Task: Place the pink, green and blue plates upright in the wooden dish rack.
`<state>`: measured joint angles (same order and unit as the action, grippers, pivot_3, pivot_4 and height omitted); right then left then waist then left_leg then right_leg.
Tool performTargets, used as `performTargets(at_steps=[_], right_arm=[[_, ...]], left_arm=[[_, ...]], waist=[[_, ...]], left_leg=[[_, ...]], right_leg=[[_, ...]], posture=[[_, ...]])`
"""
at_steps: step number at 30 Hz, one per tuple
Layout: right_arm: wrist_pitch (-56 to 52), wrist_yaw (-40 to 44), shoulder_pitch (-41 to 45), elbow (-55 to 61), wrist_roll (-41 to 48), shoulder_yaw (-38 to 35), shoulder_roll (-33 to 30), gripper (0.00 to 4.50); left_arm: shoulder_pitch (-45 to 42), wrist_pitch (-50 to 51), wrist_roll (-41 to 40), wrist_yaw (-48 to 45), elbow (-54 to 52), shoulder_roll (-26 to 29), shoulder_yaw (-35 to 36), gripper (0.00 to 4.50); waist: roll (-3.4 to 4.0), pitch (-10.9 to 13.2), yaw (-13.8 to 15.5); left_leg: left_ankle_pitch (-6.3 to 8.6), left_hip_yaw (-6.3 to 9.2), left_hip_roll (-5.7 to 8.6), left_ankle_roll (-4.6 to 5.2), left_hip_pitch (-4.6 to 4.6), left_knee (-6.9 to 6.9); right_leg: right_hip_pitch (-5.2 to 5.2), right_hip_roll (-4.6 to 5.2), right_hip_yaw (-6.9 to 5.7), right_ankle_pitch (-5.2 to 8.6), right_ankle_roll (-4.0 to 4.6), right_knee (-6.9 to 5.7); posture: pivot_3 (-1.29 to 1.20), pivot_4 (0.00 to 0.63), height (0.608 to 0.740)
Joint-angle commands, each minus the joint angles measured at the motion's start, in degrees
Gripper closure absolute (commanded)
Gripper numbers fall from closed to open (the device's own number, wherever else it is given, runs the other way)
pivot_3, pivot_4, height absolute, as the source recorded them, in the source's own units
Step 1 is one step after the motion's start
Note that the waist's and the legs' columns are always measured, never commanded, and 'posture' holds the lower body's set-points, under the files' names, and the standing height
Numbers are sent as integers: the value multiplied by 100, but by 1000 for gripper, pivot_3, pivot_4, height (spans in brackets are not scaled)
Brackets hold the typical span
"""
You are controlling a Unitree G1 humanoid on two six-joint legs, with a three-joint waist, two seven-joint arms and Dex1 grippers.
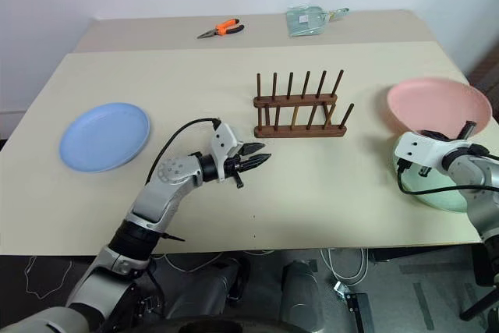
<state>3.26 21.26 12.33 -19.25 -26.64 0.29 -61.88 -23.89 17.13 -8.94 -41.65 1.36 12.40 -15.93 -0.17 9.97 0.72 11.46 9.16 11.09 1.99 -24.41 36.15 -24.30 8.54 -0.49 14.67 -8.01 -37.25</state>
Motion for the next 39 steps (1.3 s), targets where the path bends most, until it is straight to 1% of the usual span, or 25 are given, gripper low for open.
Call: performTargets(at_steps=[1, 4, 6, 8, 9, 10, 11, 13, 15, 20, 27, 34, 39], right_arm=[[63, -200, 15, 794, 136, -573, -148, 4481], [-85, -13, 243, 1805, 1197, -1199, 390, 4481], [-915, 431, 534, 2788, 2794, -1551, 1112, 4481], [-2331, 727, 705, 3874, 4878, -1863, 1742, 4481], [-2760, 768, 773, 4239, 5662, -1956, 1965, 4481], [-3168, 668, 868, 4475, 6257, -2053, 2159, 4481], [-3462, 510, 984, 4582, 6710, -2115, 2334, 4481], [-3854, 175, 1154, 4657, 7185, -2193, 2569, 4481], [-4103, -65, 1204, 4662, 7322, -2157, 2670, 4481], [-4215, -224, 1146, 4468, 7161, -2057, 2717, 4481], [-4178, -498, 1224, 4199, 7298, -2312, 2920, 4481], [-4261, -784, 1224, 4241, 7881, -2700, 3155, 4481], [-4430, -789, 1045, 4164, 7875, -2613, 3042, 4481]], left_arm=[[39, 34, -127, 32, -336, 28, 163, 3156], [52, 91, -194, 18, -361, 70, 234, 3156], [48, 113, -227, -13, -339, 94, 263, 3156], [31, 128, -296, -75, -317, 100, 278, 3156], [14, 129, -349, -116, -315, 95, 290, 3156], [-2, 131, -390, -152, -317, 91, 301, 3156], [-15, 135, -449, -197, -339, 88, 314, 3156], [-16, 138, -546, -265, -400, 86, 342, 3156], [-4, 164, -614, -285, -460, 81, 372, 3156], [82, 171, -628, -234, -561, 93, 366, 3156], [172, 172, -586, -194, -629, 111, 340, 3156], [186, 182, -594, -223, -606, 119, 322, 3156], [139, 143, -579, -261, -530, 106, 308, 3156]], waist=[[3, 1, -4], [8, 4, -36], [3, 6, -54], [1, 7, -32], [-1, 8, -9], [-1, 8, 13], [-4, 9, 32], [-4, 10, 50], [-4, 9, 76], [-2, 8, 139], [-2, 8, 141], [-2, 8, 136], [-1, 8, 141]], left_leg=[[0, 0, 0, 0, 0, 0], [1, -6, -1, 0, 1, -3], [1, -7, -5, 1, 2, -3], [1, -4, -9, 1, 2, -2], [1, 0, -9, 1, 1, -1], [1, 5, -8, 3, 0, -3], [4, 5, -7, 6, -1, -1], [6, 8, 0, 11, -6, 3], [9, 6, 4, 15, -7, 7], [9, 1, 2, 15, -6, -3], [9, -2, 1, 15, -6, -1], [9, -2, 1, 15, -6, -3], [9, -2, 1, 16, -6, -3]], right_leg=[[0, 0, 0, 0, 0, 0], [-4, -1, 6, 0, 0, -1], [-4, -3, 8, 0, 0, -2], [-3, -6, 8, 0, 0, -2], [-1, -7, 7, 0, 0, -1], [-1, -10, 7, 0, 1, 1], [0, -9, 7, 0, 1, 2], [1, -6, 6, 0, 3, 8], [5, -2, 7, 0, 3, 14], [-5, 1, 7, -2, 0, 9], [-6, 1, 7, -2, 0, 9], [-6, 0, 7, -2, 0, 9], [-6, 0, 7, -2, 0, 9]], posture=[[0, 150, 719], [0, 150, 719], [0, 150, 719], [0, 150, 719], [0, 150, 719], [0, 150, 719], [0, 150, 719], [0, 150, 719], [0, 150, 719], [0, 150, 719], [0, 150, 719], [0, 150, 719], [0, 150, 719]])
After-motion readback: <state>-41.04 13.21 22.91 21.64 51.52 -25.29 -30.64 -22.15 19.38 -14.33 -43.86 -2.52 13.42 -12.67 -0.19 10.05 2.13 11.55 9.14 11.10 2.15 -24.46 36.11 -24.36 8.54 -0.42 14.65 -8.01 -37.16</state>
